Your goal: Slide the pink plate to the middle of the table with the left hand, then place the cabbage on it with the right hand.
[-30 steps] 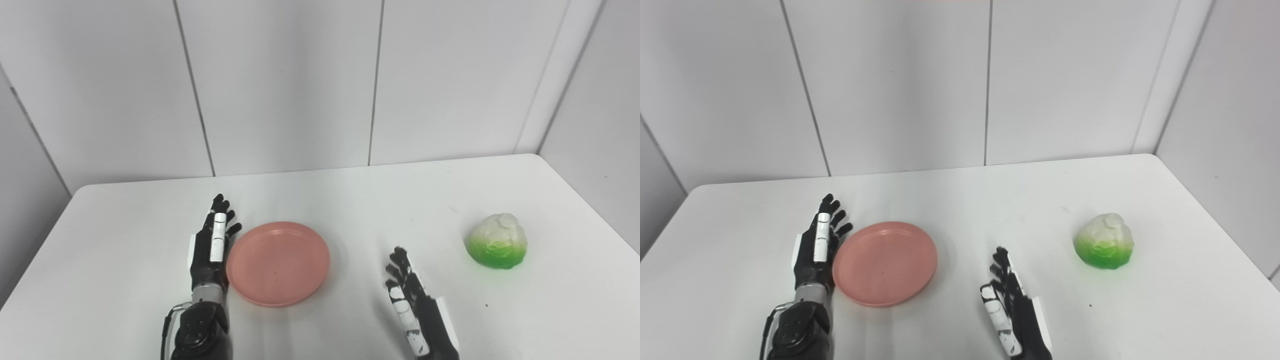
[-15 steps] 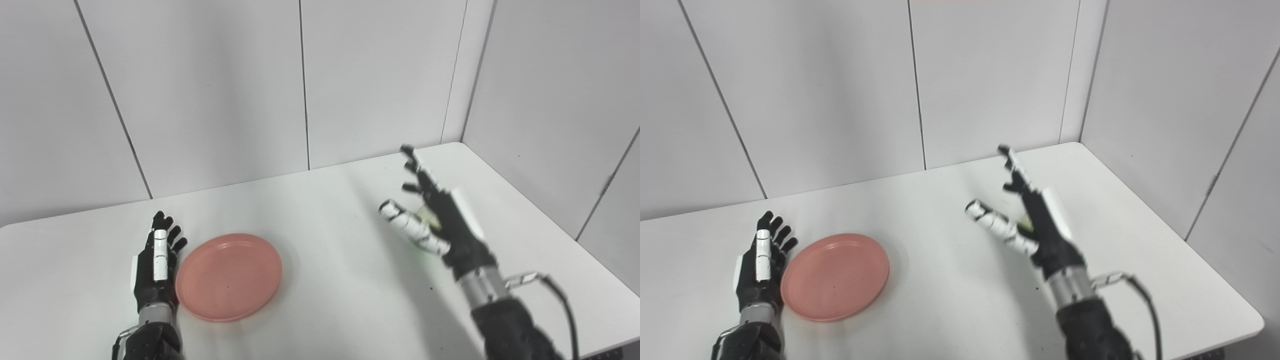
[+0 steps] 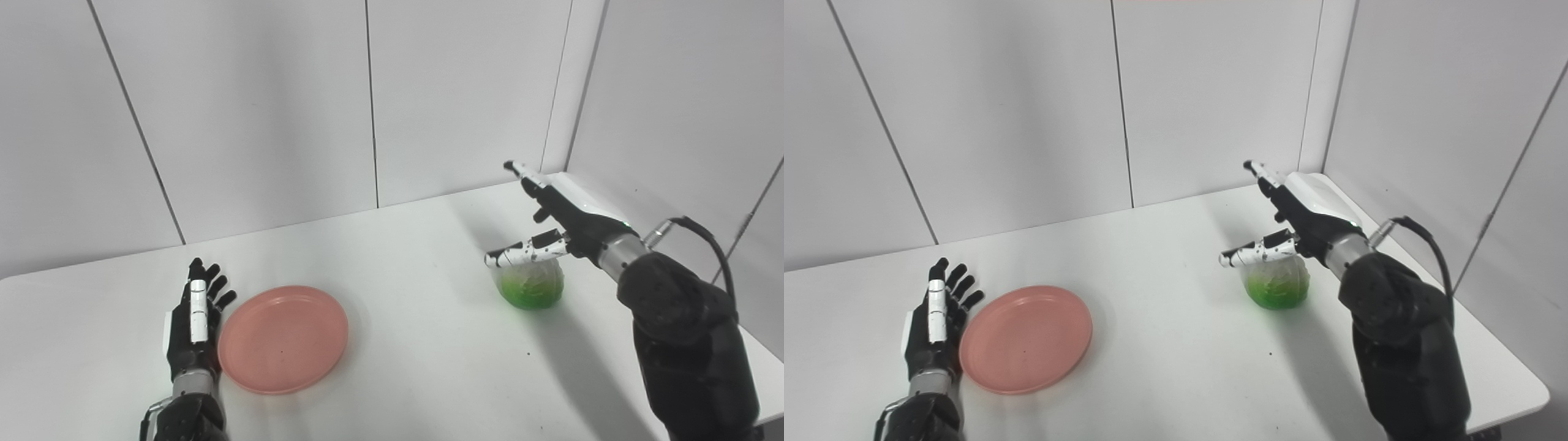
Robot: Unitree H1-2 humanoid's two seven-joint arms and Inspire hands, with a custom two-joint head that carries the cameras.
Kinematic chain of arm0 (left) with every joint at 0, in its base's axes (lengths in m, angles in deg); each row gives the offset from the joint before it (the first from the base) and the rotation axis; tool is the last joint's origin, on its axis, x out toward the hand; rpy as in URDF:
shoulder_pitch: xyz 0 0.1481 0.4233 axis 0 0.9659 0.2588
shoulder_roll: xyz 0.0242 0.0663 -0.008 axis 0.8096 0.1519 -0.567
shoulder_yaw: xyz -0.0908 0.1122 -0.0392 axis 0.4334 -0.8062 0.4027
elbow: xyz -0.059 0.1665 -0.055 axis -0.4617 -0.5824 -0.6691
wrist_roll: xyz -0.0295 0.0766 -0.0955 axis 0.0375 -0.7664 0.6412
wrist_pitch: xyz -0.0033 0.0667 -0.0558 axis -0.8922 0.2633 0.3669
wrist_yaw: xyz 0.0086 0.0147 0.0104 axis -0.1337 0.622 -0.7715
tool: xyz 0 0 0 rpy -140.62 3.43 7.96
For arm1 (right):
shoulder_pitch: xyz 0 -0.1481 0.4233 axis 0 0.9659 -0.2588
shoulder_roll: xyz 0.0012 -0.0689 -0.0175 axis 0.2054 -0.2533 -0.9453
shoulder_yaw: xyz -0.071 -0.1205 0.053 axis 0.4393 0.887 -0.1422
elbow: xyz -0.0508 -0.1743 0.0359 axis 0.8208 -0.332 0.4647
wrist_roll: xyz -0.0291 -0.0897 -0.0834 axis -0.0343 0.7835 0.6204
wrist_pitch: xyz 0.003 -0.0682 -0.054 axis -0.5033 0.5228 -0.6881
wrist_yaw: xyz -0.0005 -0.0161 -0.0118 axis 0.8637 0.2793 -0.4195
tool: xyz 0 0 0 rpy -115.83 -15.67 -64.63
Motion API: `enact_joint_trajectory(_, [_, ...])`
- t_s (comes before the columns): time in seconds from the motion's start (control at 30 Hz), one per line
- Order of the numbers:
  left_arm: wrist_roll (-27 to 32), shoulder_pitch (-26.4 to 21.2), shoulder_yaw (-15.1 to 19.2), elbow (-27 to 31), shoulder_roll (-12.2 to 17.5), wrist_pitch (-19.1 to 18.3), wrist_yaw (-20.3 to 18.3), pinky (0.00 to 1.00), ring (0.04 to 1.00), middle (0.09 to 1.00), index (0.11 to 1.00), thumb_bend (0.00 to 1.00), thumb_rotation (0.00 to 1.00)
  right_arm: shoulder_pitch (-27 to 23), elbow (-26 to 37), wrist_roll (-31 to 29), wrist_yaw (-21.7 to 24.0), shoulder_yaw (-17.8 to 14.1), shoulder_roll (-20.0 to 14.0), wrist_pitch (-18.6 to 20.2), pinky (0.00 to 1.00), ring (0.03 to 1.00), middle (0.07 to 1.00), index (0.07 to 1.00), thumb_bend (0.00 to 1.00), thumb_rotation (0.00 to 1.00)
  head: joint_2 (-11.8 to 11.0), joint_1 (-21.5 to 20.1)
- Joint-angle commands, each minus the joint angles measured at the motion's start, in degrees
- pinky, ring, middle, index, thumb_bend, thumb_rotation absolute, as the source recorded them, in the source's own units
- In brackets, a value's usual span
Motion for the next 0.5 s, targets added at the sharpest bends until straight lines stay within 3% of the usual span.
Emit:
enact_joint_trajectory(0.0, [0.1,3.2,-0.3,-3.3,-0.7,-0.1,-0.5,0.82,0.887,0.895,0.939,0.8,0.89,-3.8,-1.8,2.5,0.9,1.6,-3.0,-0.5,0.7,0.999,1.0,0.977,1.0,0.26,0.1,0.2])
enact_joint_trajectory(0.3, [1.4,3.2,0.3,-2.7,-0.9,-0.4,-1.3,0.84,0.896,0.903,0.949,0.8,0.87,-8.9,-15.7,5.7,-0.4,11.8,-7.7,-0.5,0.69,0.993,1.0,0.96,1.0,0.26,0.2,0.8])
enact_joint_trajectory(0.4, [1.4,3.2,0.2,-2.5,-0.8,-0.4,-1.4,0.85,0.899,0.905,0.954,0.81,0.87,-9.7,-19.8,7.2,-2.1,15.6,-8.7,-0.9,0.72,0.999,1.0,0.95,1.0,0.23,0.3,0.9])
enact_joint_trajectory(0.47, [1.5,3.2,0.2,-2.3,-0.7,-0.5,-1.7,0.85,0.902,0.907,0.961,0.8,0.87,-10.1,-22.1,7.8,-3.2,18.0,-9.5,-1.2,0.81,1.0,1.0,0.938,1.0,0.22,0.2,0.9])
